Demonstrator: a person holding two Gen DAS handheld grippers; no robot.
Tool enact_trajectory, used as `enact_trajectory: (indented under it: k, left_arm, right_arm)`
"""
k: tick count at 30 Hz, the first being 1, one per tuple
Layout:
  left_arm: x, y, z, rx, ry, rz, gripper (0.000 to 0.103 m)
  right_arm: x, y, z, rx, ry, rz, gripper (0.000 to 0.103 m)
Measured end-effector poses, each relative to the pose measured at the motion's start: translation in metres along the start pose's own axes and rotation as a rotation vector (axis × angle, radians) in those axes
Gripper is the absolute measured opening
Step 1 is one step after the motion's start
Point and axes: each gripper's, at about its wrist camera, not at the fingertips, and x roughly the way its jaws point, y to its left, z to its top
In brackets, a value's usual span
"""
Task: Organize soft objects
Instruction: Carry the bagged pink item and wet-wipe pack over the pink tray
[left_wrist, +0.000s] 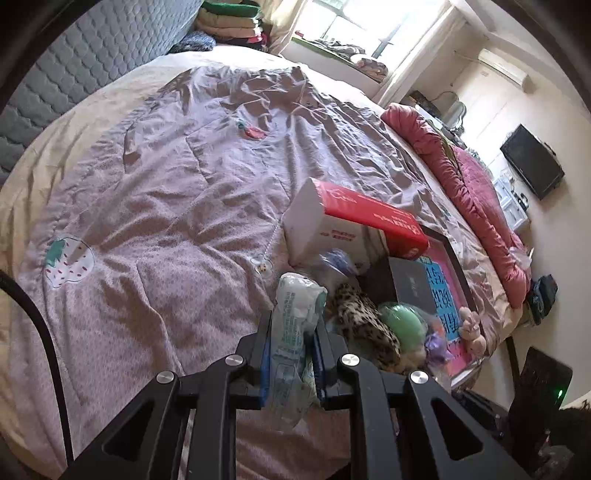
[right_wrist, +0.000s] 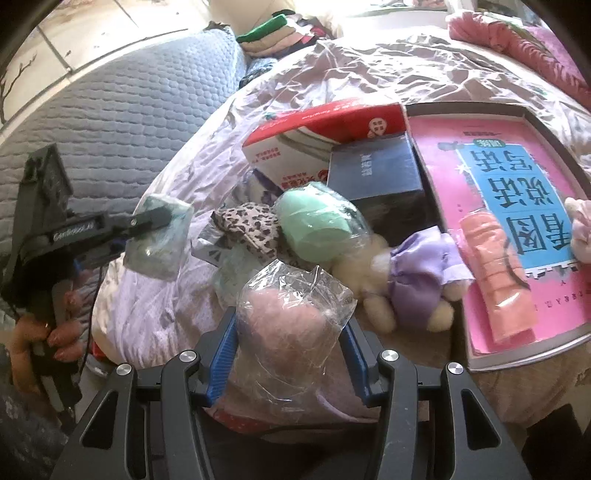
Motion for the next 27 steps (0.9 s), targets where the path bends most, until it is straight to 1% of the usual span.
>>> enact_trajectory:
  k: [7, 15, 22, 27]
  left_arm:
    - [-0.013, -0.023, -0.016, 0.039, -0.003, 0.009, 0.019]
    - [-0.023, -0.059, -0.038, 0.073, -0.016, -0.019, 0.019]
    - [-0.029, -0.092, -0.049, 0.093, -0.024, -0.037, 0.019]
    - [-0.031, -0.111, -0.051, 0.127, -0.02, -0.046, 0.019]
  right_arm:
    - [-0.016, 0.005, 0.005, -0.028, -0.048, -0.016, 0.054]
    - [-0.034, 0.004, 0.01, -0.036, -0.096, -0.021, 0.054]
    - [-0.052, -0.002, 0.01, -0.034, -0.135, -0.023, 0.054]
    - [-0.066, -0.007, 0.011, -0.032, -0.162, -0.021, 0.054]
